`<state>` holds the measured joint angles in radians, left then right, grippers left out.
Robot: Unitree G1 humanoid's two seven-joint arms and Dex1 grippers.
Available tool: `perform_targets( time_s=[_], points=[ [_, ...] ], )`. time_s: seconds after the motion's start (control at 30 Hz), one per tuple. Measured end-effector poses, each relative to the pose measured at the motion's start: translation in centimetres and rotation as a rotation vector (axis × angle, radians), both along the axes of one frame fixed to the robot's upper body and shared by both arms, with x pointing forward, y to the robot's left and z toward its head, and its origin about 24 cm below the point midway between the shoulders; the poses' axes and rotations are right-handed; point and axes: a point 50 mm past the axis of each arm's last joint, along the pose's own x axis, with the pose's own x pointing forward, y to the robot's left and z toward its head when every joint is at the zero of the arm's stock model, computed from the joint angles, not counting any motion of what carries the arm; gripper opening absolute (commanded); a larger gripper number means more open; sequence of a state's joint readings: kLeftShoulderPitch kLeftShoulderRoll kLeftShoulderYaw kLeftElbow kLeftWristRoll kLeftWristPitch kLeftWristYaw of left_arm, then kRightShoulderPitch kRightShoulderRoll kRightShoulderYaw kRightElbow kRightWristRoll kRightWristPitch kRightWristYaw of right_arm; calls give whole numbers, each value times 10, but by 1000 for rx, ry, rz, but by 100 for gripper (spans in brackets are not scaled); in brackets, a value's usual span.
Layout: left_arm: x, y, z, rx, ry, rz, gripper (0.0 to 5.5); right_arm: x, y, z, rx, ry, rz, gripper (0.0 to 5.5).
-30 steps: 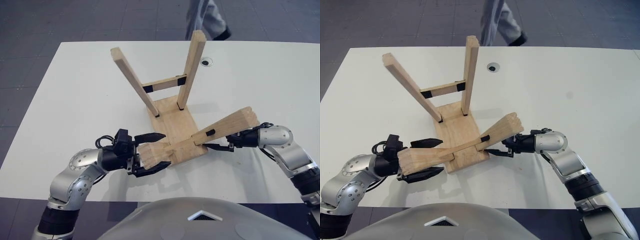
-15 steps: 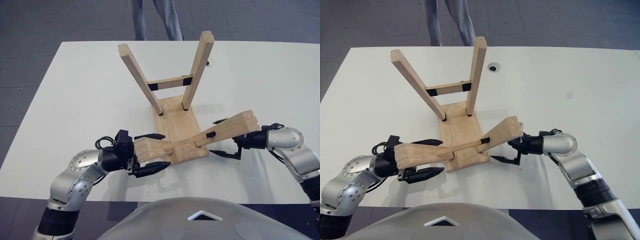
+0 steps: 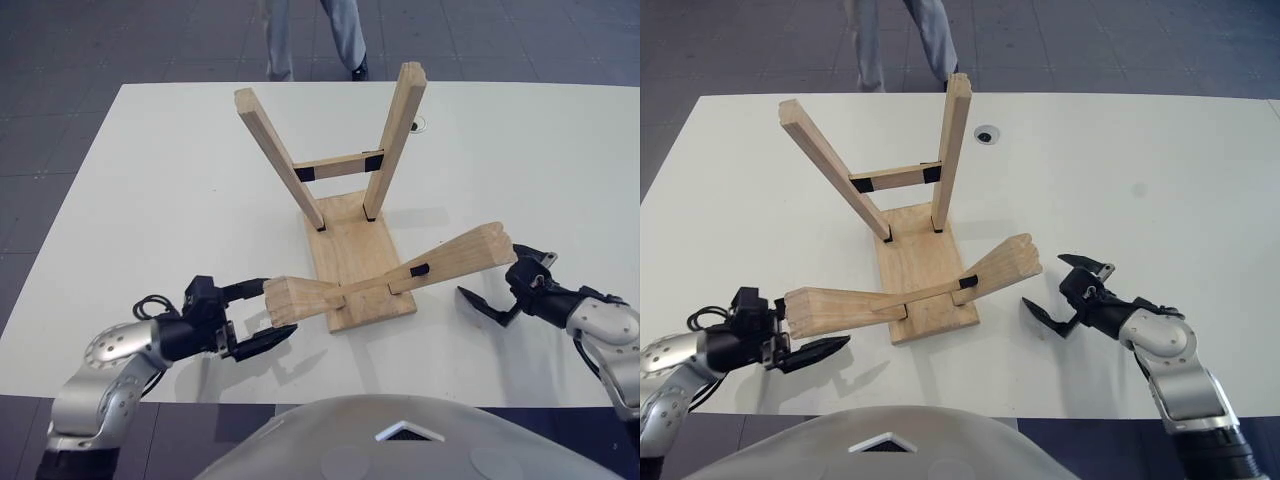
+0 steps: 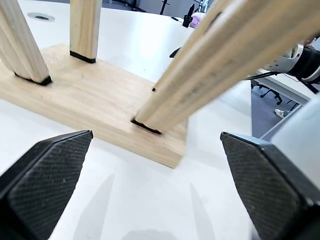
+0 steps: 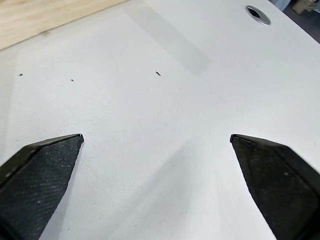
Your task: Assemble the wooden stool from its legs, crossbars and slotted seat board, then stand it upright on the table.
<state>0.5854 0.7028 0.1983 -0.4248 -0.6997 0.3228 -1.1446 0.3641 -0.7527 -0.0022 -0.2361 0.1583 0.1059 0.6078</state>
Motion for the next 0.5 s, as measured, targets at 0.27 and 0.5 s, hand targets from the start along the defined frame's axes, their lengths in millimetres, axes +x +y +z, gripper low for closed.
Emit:
perform_targets(
  time_s=[0.27, 0.5],
  points=[
    [-17, -27, -8, 18, 61, 509, 475, -12, 17, 2, 141, -82, -325, 548],
    [-19, -72, -5, 114, -16, 763, 475, -27, 64, 16, 338, -79, -342, 548]
  ],
)
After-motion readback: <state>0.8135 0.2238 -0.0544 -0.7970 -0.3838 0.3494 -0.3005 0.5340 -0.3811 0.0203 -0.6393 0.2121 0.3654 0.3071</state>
